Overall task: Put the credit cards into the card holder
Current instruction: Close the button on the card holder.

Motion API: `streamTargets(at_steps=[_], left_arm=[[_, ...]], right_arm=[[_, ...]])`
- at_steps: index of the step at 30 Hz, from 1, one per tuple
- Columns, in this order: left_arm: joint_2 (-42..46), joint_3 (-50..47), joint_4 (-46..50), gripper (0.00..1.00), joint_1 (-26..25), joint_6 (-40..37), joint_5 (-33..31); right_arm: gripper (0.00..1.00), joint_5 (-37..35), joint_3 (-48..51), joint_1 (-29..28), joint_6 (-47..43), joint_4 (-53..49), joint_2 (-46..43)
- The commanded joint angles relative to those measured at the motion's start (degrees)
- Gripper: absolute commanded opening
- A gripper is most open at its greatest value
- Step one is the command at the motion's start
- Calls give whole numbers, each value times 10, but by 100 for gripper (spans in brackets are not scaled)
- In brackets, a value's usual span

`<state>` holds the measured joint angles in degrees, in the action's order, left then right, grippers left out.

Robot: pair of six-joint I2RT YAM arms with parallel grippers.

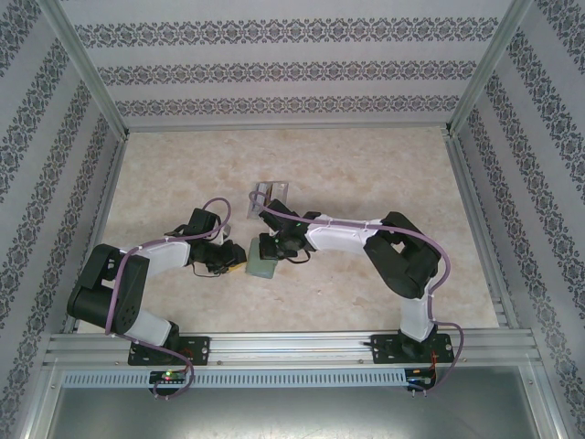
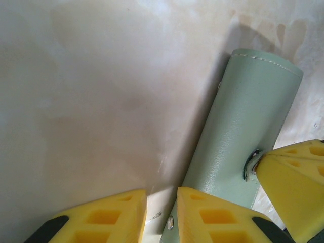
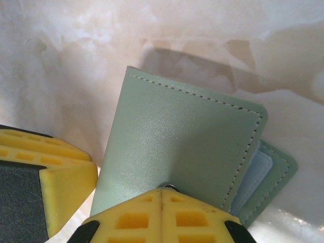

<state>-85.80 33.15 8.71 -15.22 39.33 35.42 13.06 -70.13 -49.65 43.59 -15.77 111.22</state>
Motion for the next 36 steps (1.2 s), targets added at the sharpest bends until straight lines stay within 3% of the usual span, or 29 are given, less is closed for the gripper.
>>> streamTargets(at_steps=[1,4,6,8,14,16,18,20,22,25,29,36], left_arm=[[-24,-14,-49,26,-14,3,13],[-12,-14,-52,33,-14,-3,10],[-14,-16,-64,36,-15,-2,22],[-17,-22,-84,37,-17,5,36],[-19,-45,-165,36,-48,66,68],[-17,-46,-180,36,-72,78,61],[-17,-48,-194,36,-95,89,51],[-21,-46,-204,35,-111,93,47],[-26,-48,-216,32,-119,98,47],[-27,-51,-232,25,-126,103,52],[-15,-48,-218,20,-126,98,50],[51,-43,-114,23,-114,72,-32]], right_arm=[[0,-76,1,5,-51,-86,43],[0,-52,-7,13,-92,-75,10],[16,-48,-11,18,-114,-68,-25],[24,-55,-13,23,-132,-70,-55],[33,-237,10,21,-149,-127,-135],[35,-254,45,23,-155,-118,-165],[47,-217,76,39,-143,-105,-187],[41,-130,93,66,-120,-93,-193],[34,-86,90,68,-109,-91,-182],[38,-107,46,36,-135,-128,-142],[42,-76,9,21,-170,-133,-90],[44,-138,-50,-2,-226,-181,-34]])
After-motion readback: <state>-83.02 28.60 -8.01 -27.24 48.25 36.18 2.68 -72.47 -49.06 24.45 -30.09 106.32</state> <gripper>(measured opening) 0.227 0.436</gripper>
